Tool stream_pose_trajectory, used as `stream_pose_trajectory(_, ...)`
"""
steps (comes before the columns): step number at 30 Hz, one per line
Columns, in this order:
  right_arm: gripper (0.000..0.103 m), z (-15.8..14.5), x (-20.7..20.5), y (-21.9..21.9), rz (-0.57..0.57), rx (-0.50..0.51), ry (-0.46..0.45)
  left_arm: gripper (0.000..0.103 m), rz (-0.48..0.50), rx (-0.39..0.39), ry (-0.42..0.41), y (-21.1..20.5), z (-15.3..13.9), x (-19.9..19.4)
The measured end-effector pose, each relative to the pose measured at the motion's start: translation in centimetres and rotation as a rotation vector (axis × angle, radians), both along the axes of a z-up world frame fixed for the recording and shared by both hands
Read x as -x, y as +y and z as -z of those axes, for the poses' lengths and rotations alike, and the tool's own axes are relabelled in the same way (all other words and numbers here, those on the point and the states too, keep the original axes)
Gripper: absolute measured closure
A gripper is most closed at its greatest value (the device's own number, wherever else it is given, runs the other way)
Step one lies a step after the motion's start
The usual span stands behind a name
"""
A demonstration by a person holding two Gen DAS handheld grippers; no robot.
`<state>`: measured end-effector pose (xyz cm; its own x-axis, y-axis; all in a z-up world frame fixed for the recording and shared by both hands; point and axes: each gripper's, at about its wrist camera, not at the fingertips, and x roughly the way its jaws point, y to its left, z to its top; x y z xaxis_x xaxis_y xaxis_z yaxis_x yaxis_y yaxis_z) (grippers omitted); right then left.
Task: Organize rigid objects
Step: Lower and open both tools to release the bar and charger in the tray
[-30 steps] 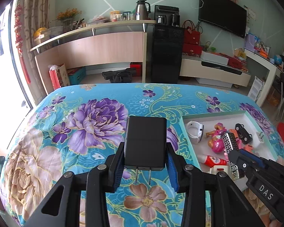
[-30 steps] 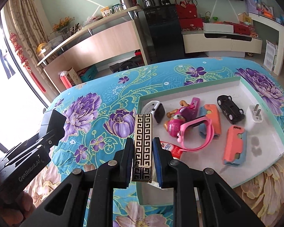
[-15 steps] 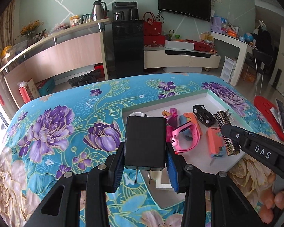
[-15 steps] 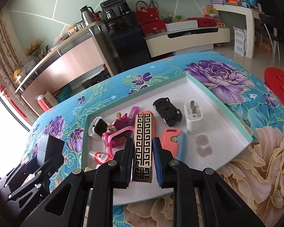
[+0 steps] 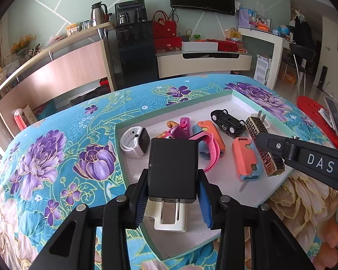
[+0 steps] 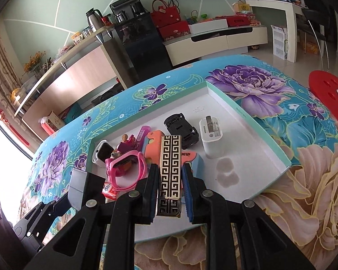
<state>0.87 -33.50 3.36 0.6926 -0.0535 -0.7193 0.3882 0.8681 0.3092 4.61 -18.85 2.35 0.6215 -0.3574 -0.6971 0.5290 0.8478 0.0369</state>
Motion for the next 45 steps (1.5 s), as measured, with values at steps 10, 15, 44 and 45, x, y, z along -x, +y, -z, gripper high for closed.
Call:
stream_pose_trajectory(10,0.081,0.7,-0.2,0.0,-0.015,-0.011,0.018,0.06,0.005,-0.005,0.0,-0.3,0.6,-0.1)
stream_pose_trajectory(15,0.081,0.8,-0.3,0.0,-0.02,-0.014,0.019,0.06,-0.004,-0.005,-0.003,-0.3,0.7,-0.2)
stream_pose_trajectory(44,0.081,1.6,-0.8,0.2,-0.045,0.006,0.059,0.055,-0.01,-0.03,0.023,-0.6,1.5,-0.5)
stream_pose_trajectory(45,0.081,1.5,-0.8,0.2,-0.046,0.008,0.057,0.052,-0.011,-0.027,0.026,-0.5,1.5,-0.6)
